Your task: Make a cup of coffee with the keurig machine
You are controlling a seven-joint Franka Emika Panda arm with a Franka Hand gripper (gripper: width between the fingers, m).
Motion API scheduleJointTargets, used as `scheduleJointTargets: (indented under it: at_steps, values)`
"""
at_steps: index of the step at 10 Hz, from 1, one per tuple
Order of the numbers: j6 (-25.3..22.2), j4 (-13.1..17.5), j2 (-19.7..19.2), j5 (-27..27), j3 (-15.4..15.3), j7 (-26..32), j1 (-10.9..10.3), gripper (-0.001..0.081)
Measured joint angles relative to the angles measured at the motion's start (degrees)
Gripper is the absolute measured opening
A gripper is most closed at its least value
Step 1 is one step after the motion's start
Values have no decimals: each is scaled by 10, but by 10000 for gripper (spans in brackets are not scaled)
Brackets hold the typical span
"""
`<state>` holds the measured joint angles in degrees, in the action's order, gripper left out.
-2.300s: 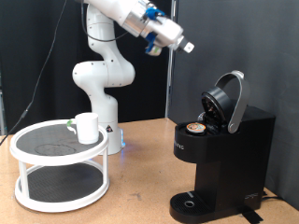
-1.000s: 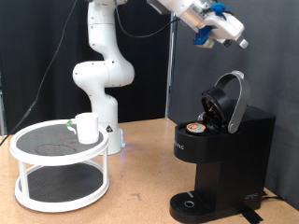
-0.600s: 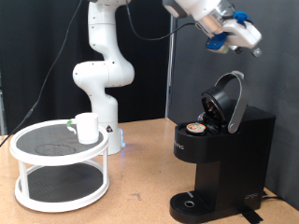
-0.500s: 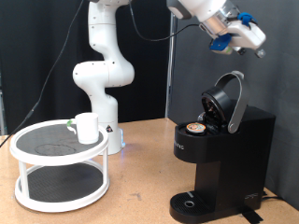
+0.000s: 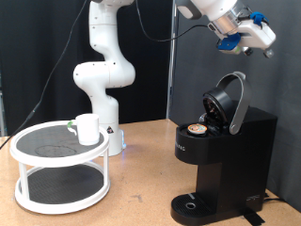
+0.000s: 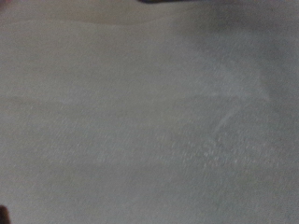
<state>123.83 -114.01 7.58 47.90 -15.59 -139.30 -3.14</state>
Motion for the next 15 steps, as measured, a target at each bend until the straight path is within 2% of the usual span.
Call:
scheduleJointTargets:
  at_steps: [2,3,4,5,6,7,8,9,15]
  values:
    - [-9,-4,-1,-16,-1,-14,0,715]
    - [-14,-7,-2,-17,-1,-17,0,535]
    - [-15,-9,-3,-17,-1,-17,1,535]
    - [-15,-12,-3,-17,-1,-17,1,335]
    - [-14,-15,-3,-18,-1,-17,1,335]
    - [-13,-18,-3,-18,-1,-17,2,145]
    - [-11,-21,-3,-21,-1,-17,2,145]
    - [-8,-25,-3,-27,0,-18,3,17]
    - [-6,-48,-1,-35,5,-8,12,0]
